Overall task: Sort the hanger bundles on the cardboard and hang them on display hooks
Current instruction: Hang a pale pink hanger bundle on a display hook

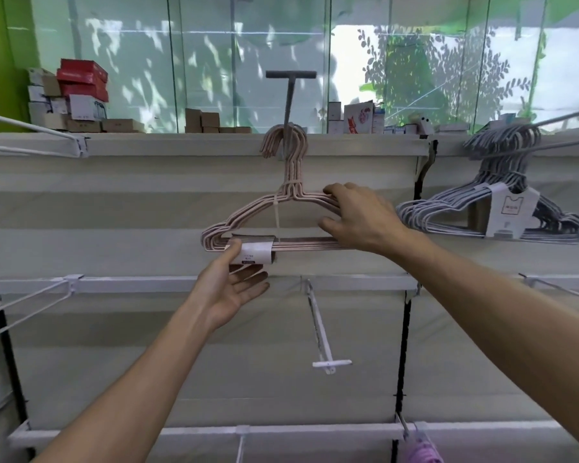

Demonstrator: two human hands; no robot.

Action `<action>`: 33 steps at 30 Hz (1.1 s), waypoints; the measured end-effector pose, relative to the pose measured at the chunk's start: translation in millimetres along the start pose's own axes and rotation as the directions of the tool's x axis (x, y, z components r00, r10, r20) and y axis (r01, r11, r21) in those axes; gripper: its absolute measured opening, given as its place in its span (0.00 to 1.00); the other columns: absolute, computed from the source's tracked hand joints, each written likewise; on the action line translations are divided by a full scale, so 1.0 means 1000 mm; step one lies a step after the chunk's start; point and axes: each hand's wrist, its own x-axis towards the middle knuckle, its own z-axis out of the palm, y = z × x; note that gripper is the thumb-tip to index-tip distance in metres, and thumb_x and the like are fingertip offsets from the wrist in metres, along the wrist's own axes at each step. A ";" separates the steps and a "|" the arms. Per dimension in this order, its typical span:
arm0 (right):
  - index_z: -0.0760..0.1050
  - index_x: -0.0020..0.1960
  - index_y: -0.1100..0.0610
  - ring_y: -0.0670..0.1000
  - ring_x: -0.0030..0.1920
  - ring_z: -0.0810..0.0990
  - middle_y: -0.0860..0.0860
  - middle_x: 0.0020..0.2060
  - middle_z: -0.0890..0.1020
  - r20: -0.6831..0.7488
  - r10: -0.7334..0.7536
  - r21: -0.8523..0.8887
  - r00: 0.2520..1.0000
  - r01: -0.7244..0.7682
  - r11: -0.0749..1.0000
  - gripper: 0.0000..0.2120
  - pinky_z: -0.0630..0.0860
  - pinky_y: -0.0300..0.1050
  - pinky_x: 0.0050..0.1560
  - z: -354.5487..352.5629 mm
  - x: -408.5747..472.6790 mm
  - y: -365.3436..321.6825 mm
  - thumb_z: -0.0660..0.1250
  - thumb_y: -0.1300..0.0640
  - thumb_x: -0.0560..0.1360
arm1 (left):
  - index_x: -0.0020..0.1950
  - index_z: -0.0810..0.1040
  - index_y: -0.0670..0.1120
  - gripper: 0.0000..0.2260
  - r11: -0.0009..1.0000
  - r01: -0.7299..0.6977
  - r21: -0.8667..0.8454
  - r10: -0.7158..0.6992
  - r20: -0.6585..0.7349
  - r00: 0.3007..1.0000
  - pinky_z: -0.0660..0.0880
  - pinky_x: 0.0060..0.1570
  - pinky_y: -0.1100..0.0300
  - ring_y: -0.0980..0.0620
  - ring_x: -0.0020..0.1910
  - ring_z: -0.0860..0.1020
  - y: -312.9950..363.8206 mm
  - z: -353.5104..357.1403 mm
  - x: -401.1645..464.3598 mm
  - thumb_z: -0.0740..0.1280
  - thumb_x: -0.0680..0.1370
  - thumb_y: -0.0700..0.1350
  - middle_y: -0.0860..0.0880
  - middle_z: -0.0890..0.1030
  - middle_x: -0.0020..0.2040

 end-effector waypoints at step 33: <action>0.80 0.59 0.56 0.52 0.50 0.83 0.50 0.48 0.85 -0.209 0.403 0.039 0.891 -0.404 0.914 0.11 0.78 0.47 0.53 -0.281 -0.342 0.243 0.65 0.55 0.78 | 0.48 0.80 0.43 0.11 0.833 -0.375 0.407 0.100 0.556 0.825 0.77 0.47 0.52 0.47 0.38 0.80 -0.149 0.346 -0.236 0.62 0.83 0.46 0.47 0.82 0.42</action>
